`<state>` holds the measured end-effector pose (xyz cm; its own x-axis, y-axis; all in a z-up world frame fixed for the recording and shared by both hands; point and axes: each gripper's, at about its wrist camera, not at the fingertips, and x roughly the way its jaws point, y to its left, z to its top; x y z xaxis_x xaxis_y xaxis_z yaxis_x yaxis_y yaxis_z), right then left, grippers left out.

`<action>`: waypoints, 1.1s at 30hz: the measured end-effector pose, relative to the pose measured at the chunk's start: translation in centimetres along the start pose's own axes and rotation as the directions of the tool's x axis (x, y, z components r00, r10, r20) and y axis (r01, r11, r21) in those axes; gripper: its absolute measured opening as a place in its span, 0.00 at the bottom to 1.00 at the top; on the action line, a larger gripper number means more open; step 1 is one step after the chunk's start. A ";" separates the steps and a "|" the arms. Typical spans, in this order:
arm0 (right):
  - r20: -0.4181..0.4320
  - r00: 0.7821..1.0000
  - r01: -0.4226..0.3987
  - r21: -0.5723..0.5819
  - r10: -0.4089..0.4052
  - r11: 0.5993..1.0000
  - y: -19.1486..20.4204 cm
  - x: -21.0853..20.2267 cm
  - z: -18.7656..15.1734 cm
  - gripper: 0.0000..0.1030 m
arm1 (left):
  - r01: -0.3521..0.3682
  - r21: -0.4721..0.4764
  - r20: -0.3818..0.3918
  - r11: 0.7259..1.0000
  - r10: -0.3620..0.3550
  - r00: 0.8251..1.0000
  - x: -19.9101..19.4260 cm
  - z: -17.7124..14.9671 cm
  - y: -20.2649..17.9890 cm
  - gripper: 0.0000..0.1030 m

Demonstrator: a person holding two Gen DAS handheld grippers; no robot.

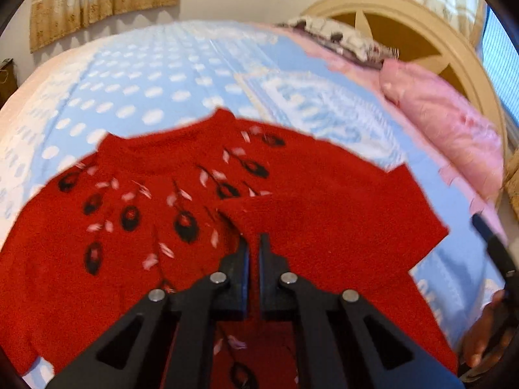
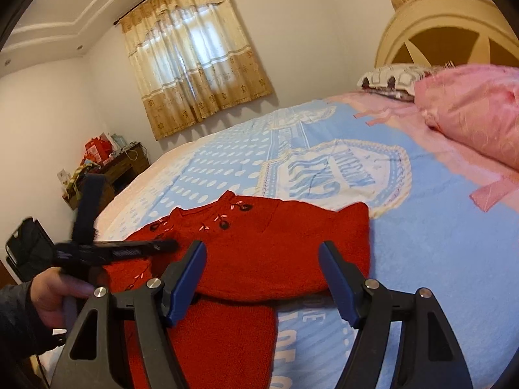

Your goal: Fold small clothes

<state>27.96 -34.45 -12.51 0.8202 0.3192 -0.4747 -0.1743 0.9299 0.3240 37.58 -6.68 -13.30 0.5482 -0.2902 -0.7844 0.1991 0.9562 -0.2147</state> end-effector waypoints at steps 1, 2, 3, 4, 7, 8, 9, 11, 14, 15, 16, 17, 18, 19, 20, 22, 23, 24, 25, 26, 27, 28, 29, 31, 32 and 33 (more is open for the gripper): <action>-0.005 1.000 0.005 0.018 -0.005 1.000 -0.4 0.1 0.0 0.70 | 0.013 -0.012 0.016 1.000 -0.013 1.000 -0.9 0.2 0.4 0.04; -0.009 1.000 0.004 0.031 -0.004 1.000 -0.6 0.2 0.0 0.70 | 0.016 -0.016 0.028 1.000 -0.016 0.999 -1.2 0.4 0.6 0.04; -0.014 1.000 0.004 0.043 -0.004 0.999 -0.8 0.3 0.0 0.70 | 0.024 -0.021 0.049 0.999 -0.023 0.999 -2.3 0.6 0.9 0.04; -0.020 1.000 0.007 0.049 -0.006 0.999 -1.0 0.5 -0.1 0.70 | 0.028 -0.022 0.063 0.999 -0.027 0.998 -2.7 0.9 1.1 0.04; -0.030 1.000 0.006 0.052 -0.005 0.999 -1.0 0.7 -0.2 0.70 | 0.034 -0.023 0.103 0.999 -0.031 0.994 -4.2 1.7 1.7 0.04; -0.032 0.999 0.006 0.049 -0.004 0.999 -0.9 0.7 -0.2 0.70 | 0.032 -0.028 0.116 0.999 -0.029 0.993 -4.7 1.9 2.1 0.04; -0.031 1.000 0.005 0.047 -0.003 0.999 -0.8 0.7 -0.3 0.70 | 0.032 -0.036 0.124 0.999 -0.027 0.992 -5.1 2.1 2.5 0.04; -0.030 1.000 0.005 0.045 -0.003 0.999 -0.8 0.6 -0.3 0.70 | 0.027 -0.054 0.138 0.998 -0.019 0.990 -5.8 2.1 3.5 0.04; -0.036 0.999 0.005 0.047 -0.003 0.999 -0.9 0.7 -0.4 0.71 | 0.006 -0.080 0.148 0.997 0.006 0.989 -6.2 1.9 5.1 0.04; -0.037 0.999 0.005 0.048 -0.003 0.999 -0.9 0.7 -0.4 0.71 | -0.004 -0.100 0.151 0.995 0.019 0.988 -6.4 1.7 5.9 0.04; -0.038 0.999 0.005 0.048 -0.003 0.999 -0.9 0.7 -0.4 0.71 | -0.003 -0.111 0.150 0.994 0.020 0.988 -6.5 1.5 6.4 0.04; -0.038 0.999 0.005 0.047 -0.003 0.999 -0.9 0.7 -0.4 0.71 | -0.007 -0.124 0.149 0.992 0.026 0.989 -6.7 1.2 7.1 0.04; -0.039 0.999 0.005 0.046 -0.003 0.999 -0.9 0.7 -0.3 0.71 | -0.016 -0.133 0.151 0.991 0.036 0.988 -6.8 0.9 7.6 0.04; -0.039 0.999 0.005 0.045 -0.003 0.999 -0.9 0.7 -0.3 0.71 | -0.018 -0.142 0.150 0.990 0.040 0.988 -7.0 0.7 8.1 0.04; -0.039 0.999 0.005 0.044 -0.003 0.999 -0.9 0.7 -0.3 0.71 | -0.017 -0.152 0.150 0.988 0.040 0.988 -7.2 0.4 8.5 0.04; -0.042 0.999 0.006 0.042 -0.004 0.999 -0.8 0.8 -0.4 0.71 | -0.022 -0.167 0.154 0.986 0.048 0.987 -7.4 -0.1 9.4 0.04; -0.043 0.999 0.006 0.042 -0.004 0.999 -0.8 0.8 -0.4 0.71 | -0.027 -0.177 0.153 0.984 0.054 0.987 -7.5 -0.4 9.9 0.04; -0.045 0.999 0.006 0.041 -0.004 0.999 -0.8 0.9 -0.4 0.71 | -0.026 -0.187 0.153 0.982 0.056 0.987 -7.5 -0.6 10.3 0.04; -0.046 0.999 0.007 0.041 -0.005 0.999 -0.8 0.9 -0.4 0.71 | -0.030 -0.195 0.148 0.980 0.060 0.987 -7.4 -0.8 10.7 0.04; -0.047 0.999 0.008 0.041 -0.006 0.999 -0.8 0.9 -0.4 0.71 | -0.033 -0.201 0.144 0.979 0.063 0.988 -7.4 -1.1 11.0 0.04; -0.048 0.999 0.009 0.040 -0.007 0.999 -0.8 1.0 -0.4 0.71 | -0.033 -0.207 0.141 0.978 0.063 0.988 -7.3 -1.4 11.3 0.04; -0.049 0.999 0.009 0.040 -0.007 0.999 -0.7 1.0 -0.5 0.71 | -0.035 -0.212 0.137 0.977 0.065 0.988 -7.3 -1.6 11.6 0.04; -0.050 0.999 0.010 0.039 -0.008 0.999 -0.7 1.0 -0.5 0.71 | -0.035 -0.220 0.136 0.975 0.066 0.988 -7.3 -1.9 11.9 0.04; -0.052 0.999 0.011 0.039 -0.009 0.999 -0.7 1.1 -0.5 0.71 | -0.036 -0.239 0.137 0.970 0.070 0.988 -7.4 -2.4 12.5 0.04; -0.052 0.999 0.012 0.038 -0.010 0.999 -0.7 1.1 -0.5 0.71 | -0.035 -0.248 0.137 0.968 0.071 0.988 -7.4 -2.7 12.9 0.04; -0.052 0.999 0.011 0.038 -0.009 0.999 -0.7 1.1 -0.5 0.71 | -0.034 -0.256 0.135 0.966 0.071 0.988 -7.4 -2.9 13.2 0.04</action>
<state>28.71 -34.64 -13.66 0.7923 0.3195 -0.5198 -0.1441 0.9258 0.3494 33.74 8.23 -12.02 0.6658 -0.2243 -0.7117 -0.0346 0.9435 -0.3297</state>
